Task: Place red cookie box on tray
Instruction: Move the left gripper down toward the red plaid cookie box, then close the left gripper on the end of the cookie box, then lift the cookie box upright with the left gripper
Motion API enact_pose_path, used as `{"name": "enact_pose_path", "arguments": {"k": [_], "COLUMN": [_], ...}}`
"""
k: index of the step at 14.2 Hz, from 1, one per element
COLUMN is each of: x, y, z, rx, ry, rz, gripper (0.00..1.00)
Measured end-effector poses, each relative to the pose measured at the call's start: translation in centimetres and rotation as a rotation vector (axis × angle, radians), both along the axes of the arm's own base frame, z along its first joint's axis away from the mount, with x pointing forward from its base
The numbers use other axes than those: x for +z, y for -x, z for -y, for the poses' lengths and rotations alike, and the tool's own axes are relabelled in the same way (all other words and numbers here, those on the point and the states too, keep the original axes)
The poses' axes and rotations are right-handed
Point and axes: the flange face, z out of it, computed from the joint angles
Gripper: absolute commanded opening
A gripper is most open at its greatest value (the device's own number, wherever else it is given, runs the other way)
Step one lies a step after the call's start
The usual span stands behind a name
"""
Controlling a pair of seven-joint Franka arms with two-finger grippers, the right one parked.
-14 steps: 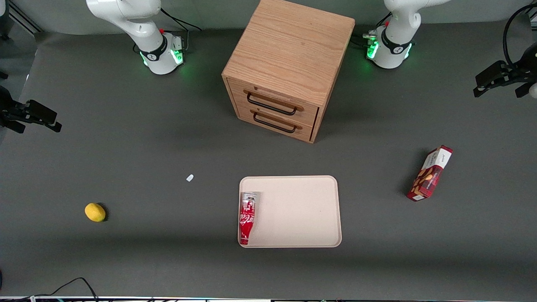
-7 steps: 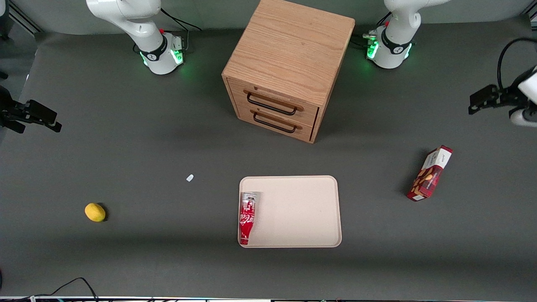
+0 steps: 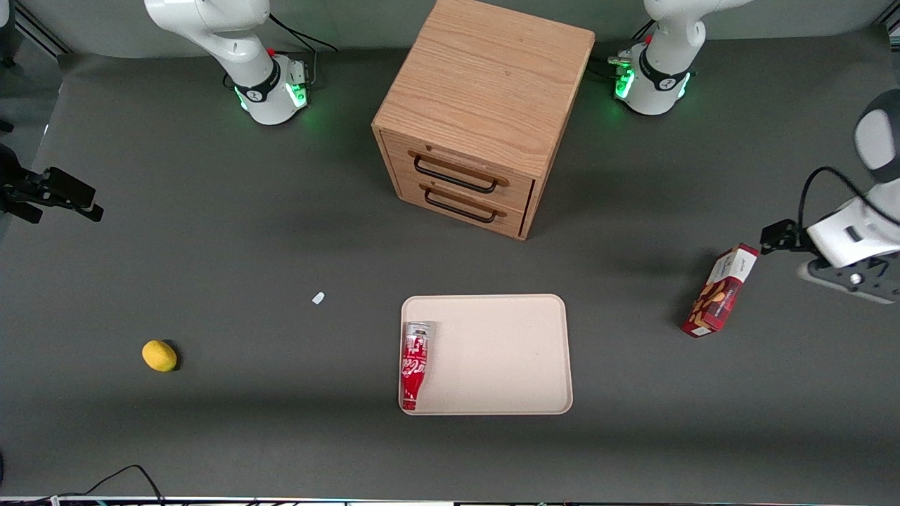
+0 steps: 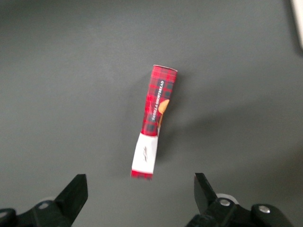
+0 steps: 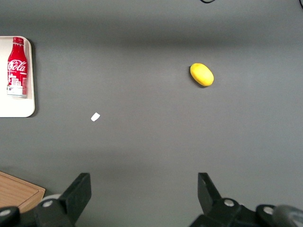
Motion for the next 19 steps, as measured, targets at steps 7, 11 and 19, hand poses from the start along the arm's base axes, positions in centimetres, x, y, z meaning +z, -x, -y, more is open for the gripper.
{"name": "enact_pose_path", "arguments": {"k": [7, 11, 19], "x": [-13.2, -17.8, -18.3], "y": [-0.1, 1.1, 1.3], "z": [-1.4, -0.5, -0.1], "rx": [-0.163, -0.182, -0.185], "ry": [0.001, 0.018, 0.021], "rz": [-0.02, -0.003, -0.009], "gripper": [1.0, 0.99, 0.0]}}
